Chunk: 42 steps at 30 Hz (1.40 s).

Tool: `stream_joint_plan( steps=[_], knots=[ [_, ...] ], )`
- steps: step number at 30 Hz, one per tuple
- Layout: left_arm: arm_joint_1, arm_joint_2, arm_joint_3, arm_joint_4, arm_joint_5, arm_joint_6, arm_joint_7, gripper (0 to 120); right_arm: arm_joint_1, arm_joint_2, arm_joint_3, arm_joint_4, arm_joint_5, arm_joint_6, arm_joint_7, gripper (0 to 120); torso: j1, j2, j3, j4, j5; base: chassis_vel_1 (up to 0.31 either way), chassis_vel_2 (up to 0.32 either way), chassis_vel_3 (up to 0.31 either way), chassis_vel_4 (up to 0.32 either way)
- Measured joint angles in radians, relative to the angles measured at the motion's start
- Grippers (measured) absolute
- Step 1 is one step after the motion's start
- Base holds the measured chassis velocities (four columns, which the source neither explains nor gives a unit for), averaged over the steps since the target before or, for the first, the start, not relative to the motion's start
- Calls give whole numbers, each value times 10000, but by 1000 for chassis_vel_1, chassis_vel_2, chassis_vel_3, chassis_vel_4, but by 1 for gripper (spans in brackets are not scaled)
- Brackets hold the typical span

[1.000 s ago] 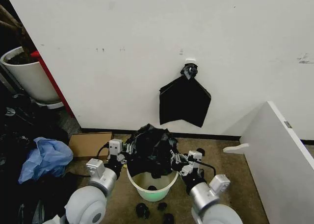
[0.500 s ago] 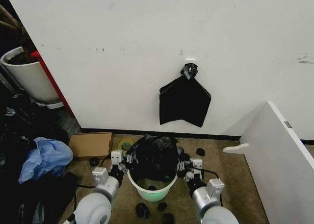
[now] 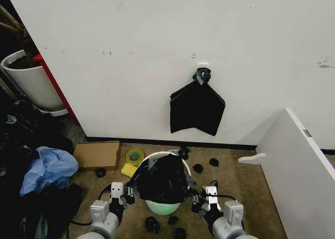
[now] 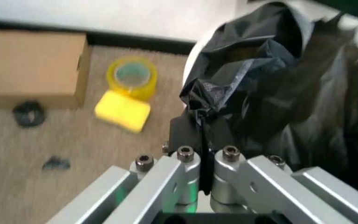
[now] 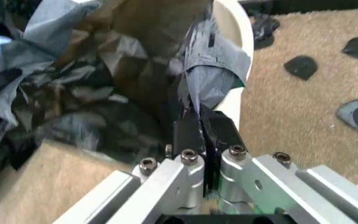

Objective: Place the garbage bag over the trash bin.

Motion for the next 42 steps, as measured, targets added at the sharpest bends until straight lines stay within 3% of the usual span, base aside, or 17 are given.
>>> stream_joint_plan(
  steps=[6, 16, 22, 28, 39, 42],
  knots=[
    [494, -141, 87, 77, -13, 12, -546, 0, -230, 15, -331, -280, -864, -499, -55, 0, 0, 0, 0, 0, 0, 0, 0, 0, 0],
    [111, -457, 125, 1156, 66, -18, -674, 0, -99, 137, -356, -1874, -2997, -616, -676, 0, 0, 0, 1, -1, 0, 0, 0, 0, 0],
    [-339, -673, 201, 1784, 61, 4, -608, 0, 174, 298, -340, -2756, -4470, -144, -1247, 0, 0, 0, 2, 0, 0, 0, 0, 0, 0],
    [-1013, -1037, 371, 2456, -79, -3, -388, 0, 643, 517, -218, -3990, -6071, 1248, -2108, 0, 0, 0, 2, 0, 1, 0, 0, 0, 0],
    [-1521, -1541, 493, 2989, -490, 174, -330, 0, 932, 690, 1, -4858, -6419, 1775, -2669, 0, 0, 0, 2, -1, 0, 0, 0, 0, 0],
    [-1492, -1553, 477, 2967, -520, 165, -314, 0, 901, 727, 97, -4892, -5944, 2541, -2983, 0, 0, 0, 2, -1, 1, 0, 0, 0, 0]
  ],
)
